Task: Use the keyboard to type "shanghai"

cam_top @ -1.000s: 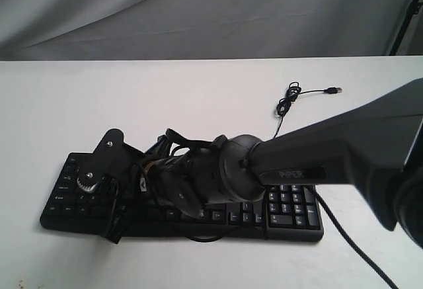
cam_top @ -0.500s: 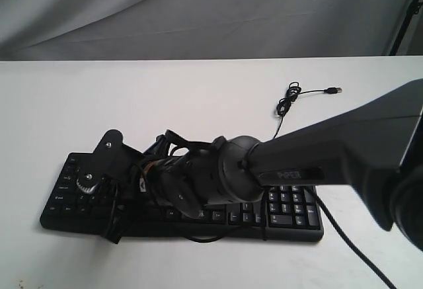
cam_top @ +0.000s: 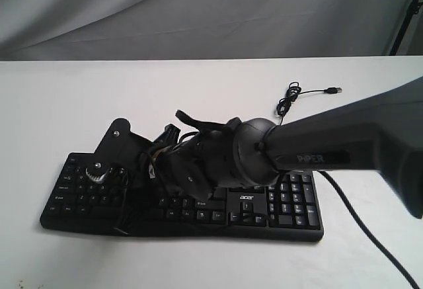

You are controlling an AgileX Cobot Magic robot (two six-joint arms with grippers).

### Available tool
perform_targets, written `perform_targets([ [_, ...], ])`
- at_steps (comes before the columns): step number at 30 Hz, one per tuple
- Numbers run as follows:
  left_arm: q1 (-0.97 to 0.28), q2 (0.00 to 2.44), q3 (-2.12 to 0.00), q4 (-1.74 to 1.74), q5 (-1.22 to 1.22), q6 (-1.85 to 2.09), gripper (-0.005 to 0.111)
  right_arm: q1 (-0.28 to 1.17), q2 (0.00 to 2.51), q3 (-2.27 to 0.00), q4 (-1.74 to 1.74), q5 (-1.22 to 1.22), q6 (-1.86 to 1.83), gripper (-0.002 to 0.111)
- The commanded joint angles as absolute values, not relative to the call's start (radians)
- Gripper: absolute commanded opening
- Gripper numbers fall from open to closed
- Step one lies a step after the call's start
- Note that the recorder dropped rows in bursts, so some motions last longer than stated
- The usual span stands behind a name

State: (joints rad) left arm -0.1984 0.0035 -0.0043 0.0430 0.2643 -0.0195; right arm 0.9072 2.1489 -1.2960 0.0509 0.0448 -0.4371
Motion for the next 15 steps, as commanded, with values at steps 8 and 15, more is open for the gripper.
perform_targets([
  [8,-0.202,0.0,0.0,0.044,0.259,-0.022,0.0,0.907,2.137,-1.291,0.038,0.056,-0.448,0.0],
  [15,-0.202,0.0,0.0,0.044,0.259,-0.022,0.0,0.907,2.137,-1.291,0.038,0.058,-0.448,0.0],
])
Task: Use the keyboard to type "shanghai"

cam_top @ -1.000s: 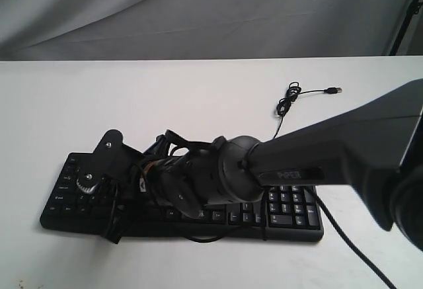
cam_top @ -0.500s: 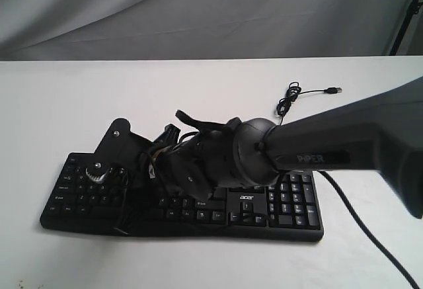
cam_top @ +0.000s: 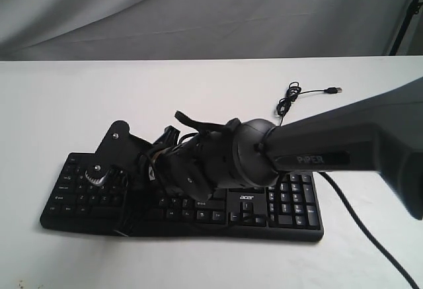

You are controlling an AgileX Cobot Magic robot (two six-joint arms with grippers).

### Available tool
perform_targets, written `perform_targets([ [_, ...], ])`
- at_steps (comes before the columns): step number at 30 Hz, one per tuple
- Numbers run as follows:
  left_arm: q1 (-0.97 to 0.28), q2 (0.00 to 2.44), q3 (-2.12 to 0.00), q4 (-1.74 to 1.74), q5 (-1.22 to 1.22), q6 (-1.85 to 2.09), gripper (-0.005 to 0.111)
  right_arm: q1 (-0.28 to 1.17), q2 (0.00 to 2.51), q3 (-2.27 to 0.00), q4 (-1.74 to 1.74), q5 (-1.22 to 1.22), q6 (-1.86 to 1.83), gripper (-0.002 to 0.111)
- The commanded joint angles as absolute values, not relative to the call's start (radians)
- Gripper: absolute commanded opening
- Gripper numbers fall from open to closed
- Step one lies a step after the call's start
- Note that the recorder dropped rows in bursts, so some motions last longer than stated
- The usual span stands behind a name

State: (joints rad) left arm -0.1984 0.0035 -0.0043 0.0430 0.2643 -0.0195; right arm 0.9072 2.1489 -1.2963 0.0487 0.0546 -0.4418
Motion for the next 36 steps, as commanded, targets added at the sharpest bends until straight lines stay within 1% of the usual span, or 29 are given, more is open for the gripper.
perform_targets([
  [1,-0.202,0.0,0.0,0.044,0.259,-0.022,0.0,0.907,2.137,-1.291,0.038,0.058,-0.448,0.0],
  [14,-0.202,0.0,0.0,0.044,0.259,-0.022,0.0,0.905,2.17,-1.291,0.026,0.053,-0.463,0.0],
  [28,-0.202,0.0,0.0,0.044,0.259,-0.022,0.0,0.911,2.102,-1.293,0.007,0.055,-0.467,0.0],
  [31,-0.202,0.0,0.0,0.044,0.259,-0.022,0.0,0.927,2.114,-1.331,0.007,0.065,-0.467,0.0],
  [36,-0.202,0.0,0.0,0.044,0.259,-0.022,0.0,0.959,2.206,-1.503,0.0,0.141,-0.467,0.0],
])
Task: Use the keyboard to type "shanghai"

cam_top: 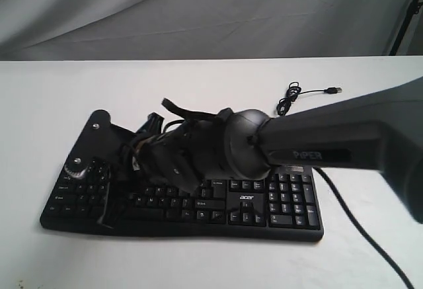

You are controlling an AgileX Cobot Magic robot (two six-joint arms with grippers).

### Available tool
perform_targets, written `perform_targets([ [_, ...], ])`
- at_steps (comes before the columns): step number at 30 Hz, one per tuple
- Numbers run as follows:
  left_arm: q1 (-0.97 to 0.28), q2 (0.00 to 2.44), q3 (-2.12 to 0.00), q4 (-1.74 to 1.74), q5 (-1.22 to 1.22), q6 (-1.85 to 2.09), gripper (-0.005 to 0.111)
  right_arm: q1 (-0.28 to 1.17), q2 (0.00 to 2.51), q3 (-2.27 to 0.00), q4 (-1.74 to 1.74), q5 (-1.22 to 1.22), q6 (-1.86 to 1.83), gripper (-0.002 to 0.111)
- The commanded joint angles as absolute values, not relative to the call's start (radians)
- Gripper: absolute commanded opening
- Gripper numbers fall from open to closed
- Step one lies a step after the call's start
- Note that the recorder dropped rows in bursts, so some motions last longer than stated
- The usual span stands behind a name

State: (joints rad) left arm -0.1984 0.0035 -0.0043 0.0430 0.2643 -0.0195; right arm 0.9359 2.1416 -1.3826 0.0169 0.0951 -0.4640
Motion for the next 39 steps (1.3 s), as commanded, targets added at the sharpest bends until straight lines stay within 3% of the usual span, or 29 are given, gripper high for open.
perform_targets([
  [1,-0.202,0.0,0.0,0.044,0.259,-0.022,0.0,0.967,2.232,-1.543,0.0,0.157,-0.467,0.0],
  [8,-0.202,0.0,0.0,0.044,0.259,-0.022,0.0,0.988,2.344,-1.688,0.0,0.224,-0.467,0.0],
  [39,-0.202,0.0,0.0,0.044,0.259,-0.022,0.0,1.0,2.38,-1.69,0.014,0.149,-0.47,0.0],
])
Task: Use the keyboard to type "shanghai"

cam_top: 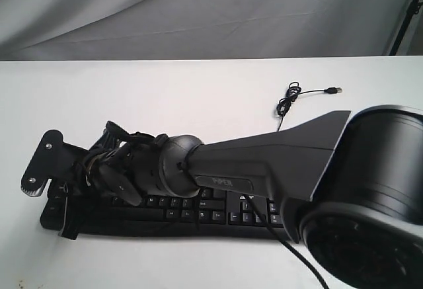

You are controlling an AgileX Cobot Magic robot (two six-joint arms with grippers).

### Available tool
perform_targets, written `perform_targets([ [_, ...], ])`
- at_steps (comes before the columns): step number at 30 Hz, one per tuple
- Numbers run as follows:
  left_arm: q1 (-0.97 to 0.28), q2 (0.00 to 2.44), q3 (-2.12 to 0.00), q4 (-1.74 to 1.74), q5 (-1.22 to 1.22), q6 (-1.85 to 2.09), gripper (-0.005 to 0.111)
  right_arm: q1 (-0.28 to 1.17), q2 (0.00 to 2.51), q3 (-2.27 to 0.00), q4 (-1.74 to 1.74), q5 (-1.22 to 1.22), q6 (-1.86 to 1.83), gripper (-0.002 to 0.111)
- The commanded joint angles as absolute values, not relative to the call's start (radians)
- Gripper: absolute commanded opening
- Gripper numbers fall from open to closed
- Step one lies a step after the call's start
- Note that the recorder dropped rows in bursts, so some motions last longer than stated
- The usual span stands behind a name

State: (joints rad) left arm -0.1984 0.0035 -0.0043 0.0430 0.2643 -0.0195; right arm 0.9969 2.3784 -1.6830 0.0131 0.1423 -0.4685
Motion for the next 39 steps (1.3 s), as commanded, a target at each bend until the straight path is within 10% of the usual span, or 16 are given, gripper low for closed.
perform_targets([
  [1,-0.202,0.0,0.0,0.044,0.259,-0.022,0.0,1.0,2.38,-1.69,0.014,0.149,-0.47,0.0],
  [39,-0.202,0.0,0.0,0.044,0.259,-0.022,0.0,0.848,2.08,-1.177,0.029,-0.02,-0.385,0.0],
])
